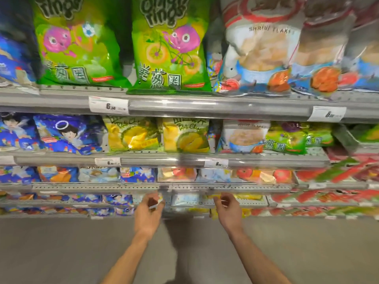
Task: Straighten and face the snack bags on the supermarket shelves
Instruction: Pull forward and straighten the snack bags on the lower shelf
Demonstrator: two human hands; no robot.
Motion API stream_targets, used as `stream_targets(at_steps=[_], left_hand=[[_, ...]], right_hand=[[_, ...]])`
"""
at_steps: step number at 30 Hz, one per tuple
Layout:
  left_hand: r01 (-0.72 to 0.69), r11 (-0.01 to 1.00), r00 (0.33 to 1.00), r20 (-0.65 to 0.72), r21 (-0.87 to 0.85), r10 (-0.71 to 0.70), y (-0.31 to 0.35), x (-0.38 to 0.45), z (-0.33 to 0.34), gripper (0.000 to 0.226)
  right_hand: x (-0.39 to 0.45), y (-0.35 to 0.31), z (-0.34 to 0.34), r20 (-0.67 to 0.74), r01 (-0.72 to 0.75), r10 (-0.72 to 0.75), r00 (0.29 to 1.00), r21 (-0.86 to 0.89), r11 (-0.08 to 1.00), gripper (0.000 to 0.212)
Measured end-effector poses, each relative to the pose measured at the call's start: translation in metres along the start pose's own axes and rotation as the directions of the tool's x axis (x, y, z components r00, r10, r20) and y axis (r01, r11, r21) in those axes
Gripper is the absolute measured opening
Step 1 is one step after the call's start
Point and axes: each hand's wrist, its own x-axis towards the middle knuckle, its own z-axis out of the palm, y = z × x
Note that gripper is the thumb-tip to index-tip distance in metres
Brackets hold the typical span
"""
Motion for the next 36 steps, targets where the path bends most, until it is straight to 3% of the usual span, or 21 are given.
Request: stream_targets(at_steps=[4, 6, 10, 14, 17, 20, 23, 26, 29, 33, 36], left_hand=[[-0.043, 0.999, 0.999, 0.000, 0.005, 0.043, -0.015, 0.038, 0.030, 0.031], [-0.112, 0.994, 0.994, -0.002, -0.004, 0.112, -0.022, 0.061, 0.046, 0.029], [-0.245, 0.969, 0.968, -0.046, 0.021, 0.246, -0.036, 0.108, 0.081, 0.037], [-0.305, 0.948, 0.948, -0.066, 0.093, 0.312, -0.052, 0.155, 0.107, 0.056], [-0.350, 0.935, 0.932, -0.073, 0.062, 0.354, -0.054, 0.183, 0.119, 0.050], [-0.389, 0.921, 0.917, -0.097, -0.009, 0.386, -0.059, 0.210, 0.126, 0.046], [-0.297, 0.953, 0.955, -0.031, -0.062, 0.295, -0.060, 0.225, 0.126, 0.050], [-0.290, 0.957, 0.952, -0.092, 0.028, 0.291, -0.062, 0.233, 0.124, 0.064], [-0.212, 0.977, 0.974, -0.081, -0.003, 0.211, -0.056, 0.230, 0.124, 0.048], [-0.051, 0.996, 0.999, 0.015, -0.080, 0.052, -0.051, 0.229, 0.117, 0.047], [-0.008, 0.997, 0.996, 0.091, -0.079, 0.015, -0.048, 0.225, 0.115, 0.048]], right_hand=[[0.062, 0.026, 0.015, -0.050, 0.039, -0.039, 0.998, 0.004, 0.999, 0.032], [0.091, 0.038, 0.024, -0.080, 0.079, -0.078, 0.994, 0.012, 0.997, 0.044], [0.146, 0.058, 0.035, -0.125, 0.280, -0.279, 0.952, -0.011, 0.960, 0.050], [0.191, 0.073, 0.043, -0.135, 0.390, -0.407, 0.903, -0.136, 0.911, 0.041], [0.214, 0.077, 0.050, -0.087, 0.382, -0.416, 0.905, -0.263, 0.886, 0.060], [0.233, 0.072, 0.050, 0.003, 0.279, -0.293, 0.956, -0.306, 0.910, 0.073], [0.241, 0.066, 0.048, 0.072, 0.193, -0.180, 0.981, -0.264, 0.945, 0.070], [0.241, 0.061, 0.050, 0.064, 0.140, -0.129, 0.990, -0.201, 0.970, 0.070], [0.234, 0.057, 0.050, 0.036, 0.167, -0.164, 0.986, -0.126, 0.978, 0.068], [0.223, 0.054, 0.045, 0.032, 0.174, -0.173, 0.984, -0.014, 0.985, 0.068], [0.213, 0.048, 0.040, 0.059, 0.187, -0.190, 0.980, 0.062, 0.980, 0.062]])
